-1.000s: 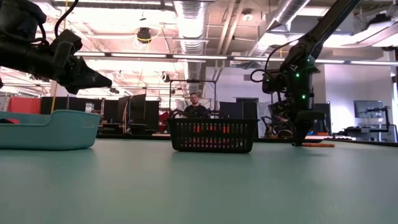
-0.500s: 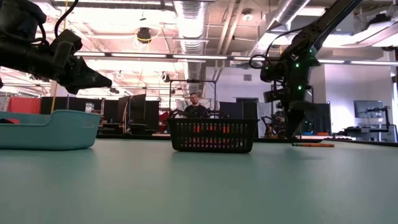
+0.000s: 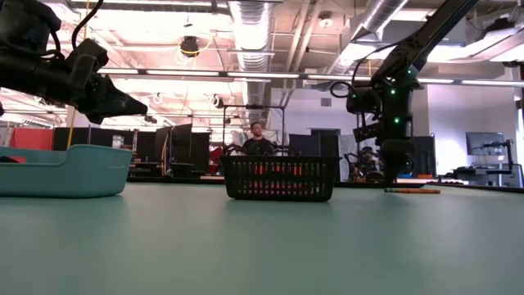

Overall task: Sort crayons
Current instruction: Put the blue crayon into the light blue bin

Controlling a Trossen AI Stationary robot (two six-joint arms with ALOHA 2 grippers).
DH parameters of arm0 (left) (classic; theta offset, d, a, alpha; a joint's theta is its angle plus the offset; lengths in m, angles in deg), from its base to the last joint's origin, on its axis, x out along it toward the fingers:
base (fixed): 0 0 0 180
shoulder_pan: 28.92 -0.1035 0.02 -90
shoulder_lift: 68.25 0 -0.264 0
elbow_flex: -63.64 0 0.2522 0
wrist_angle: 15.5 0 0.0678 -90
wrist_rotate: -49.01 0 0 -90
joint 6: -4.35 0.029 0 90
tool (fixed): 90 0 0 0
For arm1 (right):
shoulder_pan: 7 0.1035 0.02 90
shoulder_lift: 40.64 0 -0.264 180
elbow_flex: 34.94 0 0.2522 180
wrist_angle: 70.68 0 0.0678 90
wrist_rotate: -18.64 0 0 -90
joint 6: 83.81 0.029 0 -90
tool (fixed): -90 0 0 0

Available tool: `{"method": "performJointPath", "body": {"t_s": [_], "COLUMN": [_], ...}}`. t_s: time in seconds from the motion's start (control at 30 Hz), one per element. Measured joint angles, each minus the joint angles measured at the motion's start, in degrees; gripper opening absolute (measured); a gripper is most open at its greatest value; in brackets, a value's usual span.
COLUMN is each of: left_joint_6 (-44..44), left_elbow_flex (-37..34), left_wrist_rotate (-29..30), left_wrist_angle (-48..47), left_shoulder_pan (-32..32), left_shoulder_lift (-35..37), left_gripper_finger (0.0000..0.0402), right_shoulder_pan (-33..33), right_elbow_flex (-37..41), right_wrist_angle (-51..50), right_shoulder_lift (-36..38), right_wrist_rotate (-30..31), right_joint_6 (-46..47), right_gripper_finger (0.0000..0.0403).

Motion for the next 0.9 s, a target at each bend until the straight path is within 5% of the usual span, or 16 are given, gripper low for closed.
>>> {"method": "performJointPath", "body": {"t_s": [0.9], "left_joint_6": [0.0], "left_elbow_flex": [0.0], "left_wrist_rotate": [0.0], "left_wrist_angle": [0.0], "left_shoulder_pan": [0.0], "left_shoulder_lift": [0.0], "left_gripper_finger": [0.0029], "right_shoulder_pan": [-0.4], "right_elbow_flex": [5.1], "right_wrist_angle": [4.2], "right_shoulder_lift": [0.1], "right_wrist_rotate": [-3.1], "right_joint_6": [-6.4], "right_gripper_finger": [0.0109]}}
